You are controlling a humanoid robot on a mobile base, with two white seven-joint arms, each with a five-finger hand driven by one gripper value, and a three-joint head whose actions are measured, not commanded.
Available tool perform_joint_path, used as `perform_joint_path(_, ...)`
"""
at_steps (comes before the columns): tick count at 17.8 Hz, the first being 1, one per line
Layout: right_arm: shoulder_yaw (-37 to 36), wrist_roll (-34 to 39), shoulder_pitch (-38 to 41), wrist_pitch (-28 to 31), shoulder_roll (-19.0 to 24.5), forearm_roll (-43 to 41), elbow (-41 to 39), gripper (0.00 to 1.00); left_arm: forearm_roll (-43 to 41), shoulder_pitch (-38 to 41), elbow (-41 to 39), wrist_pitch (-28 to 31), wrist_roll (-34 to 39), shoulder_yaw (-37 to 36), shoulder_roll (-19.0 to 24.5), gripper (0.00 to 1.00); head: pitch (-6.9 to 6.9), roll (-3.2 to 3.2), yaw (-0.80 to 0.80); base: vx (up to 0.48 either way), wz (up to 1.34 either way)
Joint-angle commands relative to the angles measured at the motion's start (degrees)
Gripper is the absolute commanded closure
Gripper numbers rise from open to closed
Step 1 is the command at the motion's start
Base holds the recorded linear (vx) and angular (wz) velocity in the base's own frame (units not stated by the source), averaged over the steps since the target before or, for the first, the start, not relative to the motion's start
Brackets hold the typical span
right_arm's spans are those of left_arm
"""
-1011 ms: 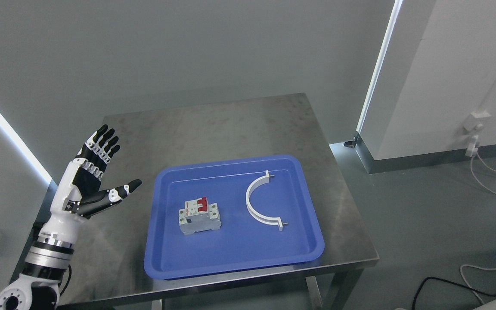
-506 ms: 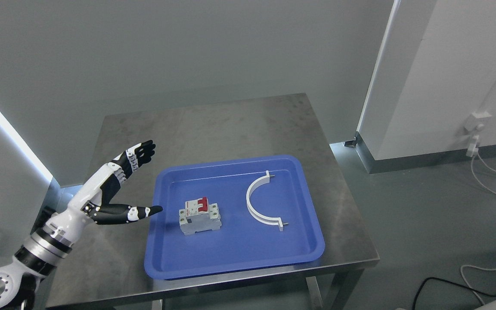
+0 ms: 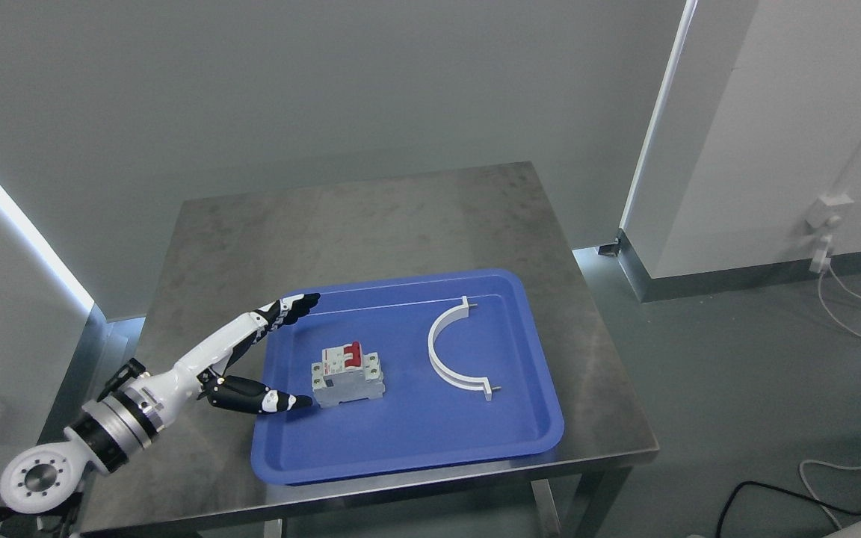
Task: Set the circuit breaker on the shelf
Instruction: 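Close the left hand fingers around the circuit breaker, then lift the circuit breaker out of the tray with the left hand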
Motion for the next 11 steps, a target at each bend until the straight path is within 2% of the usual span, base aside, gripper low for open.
perform_joint_path(1,0.0,0.1,0.0,0.0,-1.0,0.0,0.0,0.0,-5.9,-3.0,-0.1,3.0,-0.3,-6.6,-0.8,0.13,0.0,0.0,0.0,0.0,0.0)
perform_joint_path(8,0.0,0.1,-0.1,0.0,-1.0,0.0,0.0,0.0,-6.1,-2.9,-0.1,5.2,-3.2,-7.2,-4.5,0.22,0.0,0.0,0.0,0.0,0.0)
perform_joint_path(11,0.0,0.1,-0.1,0.0,-1.0,0.0,0.0,0.0,-6.1,-3.3,-0.1,5.2,-3.2,-5.8,-4.8,0.37,0.0,0.0,0.0,0.0,0.0)
